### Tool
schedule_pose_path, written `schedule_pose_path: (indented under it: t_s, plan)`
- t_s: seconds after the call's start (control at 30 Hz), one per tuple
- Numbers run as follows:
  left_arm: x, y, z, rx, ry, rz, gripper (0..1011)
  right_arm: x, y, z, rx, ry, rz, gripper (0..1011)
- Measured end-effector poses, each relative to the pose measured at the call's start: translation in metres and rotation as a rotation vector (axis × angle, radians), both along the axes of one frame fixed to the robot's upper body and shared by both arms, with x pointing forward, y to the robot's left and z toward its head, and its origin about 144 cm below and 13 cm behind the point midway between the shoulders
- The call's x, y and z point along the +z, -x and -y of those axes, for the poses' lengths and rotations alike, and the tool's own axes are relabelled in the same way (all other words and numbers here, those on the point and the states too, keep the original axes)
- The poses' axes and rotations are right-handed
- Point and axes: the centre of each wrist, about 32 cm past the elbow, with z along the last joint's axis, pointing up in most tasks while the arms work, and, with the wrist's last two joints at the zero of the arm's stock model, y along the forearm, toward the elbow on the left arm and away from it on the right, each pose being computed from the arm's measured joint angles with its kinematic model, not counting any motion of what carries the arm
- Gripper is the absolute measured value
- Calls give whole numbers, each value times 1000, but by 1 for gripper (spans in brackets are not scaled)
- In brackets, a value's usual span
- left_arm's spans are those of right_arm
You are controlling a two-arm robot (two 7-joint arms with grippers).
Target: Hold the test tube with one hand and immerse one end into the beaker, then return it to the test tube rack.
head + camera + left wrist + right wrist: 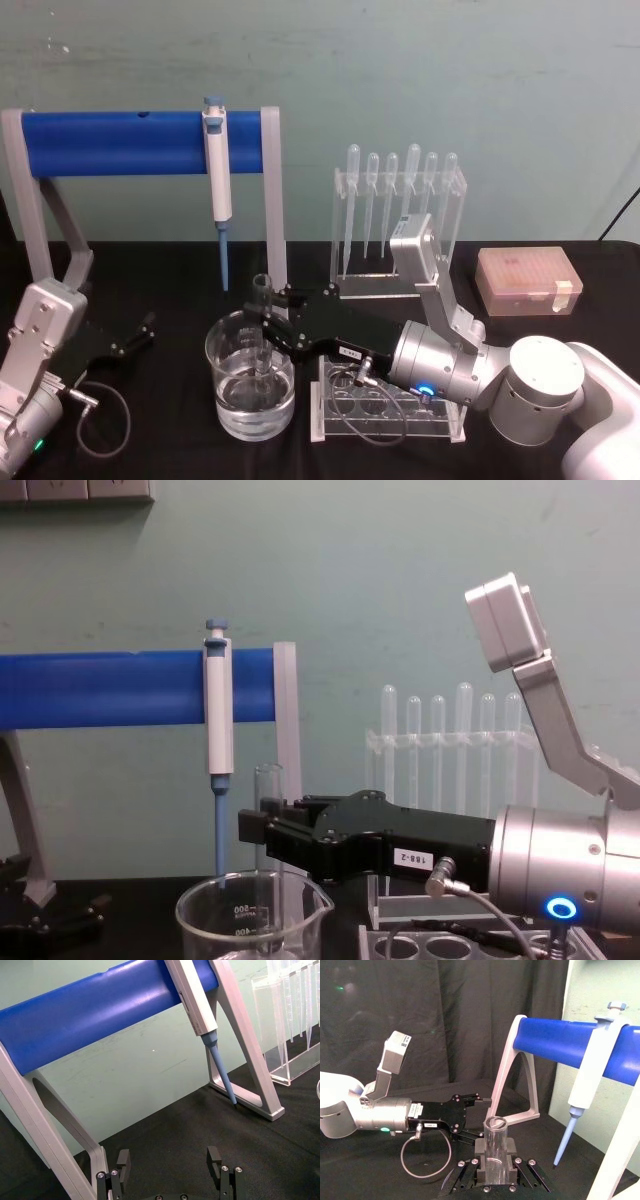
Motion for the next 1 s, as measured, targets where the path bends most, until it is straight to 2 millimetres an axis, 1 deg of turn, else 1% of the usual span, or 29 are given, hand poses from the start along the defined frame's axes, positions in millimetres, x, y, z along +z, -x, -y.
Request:
schedule_pose_path:
  t_s: [1.0]
  plan:
    - [0,0,0,0,0,0,1000,0,0,0,-1,0,0,225]
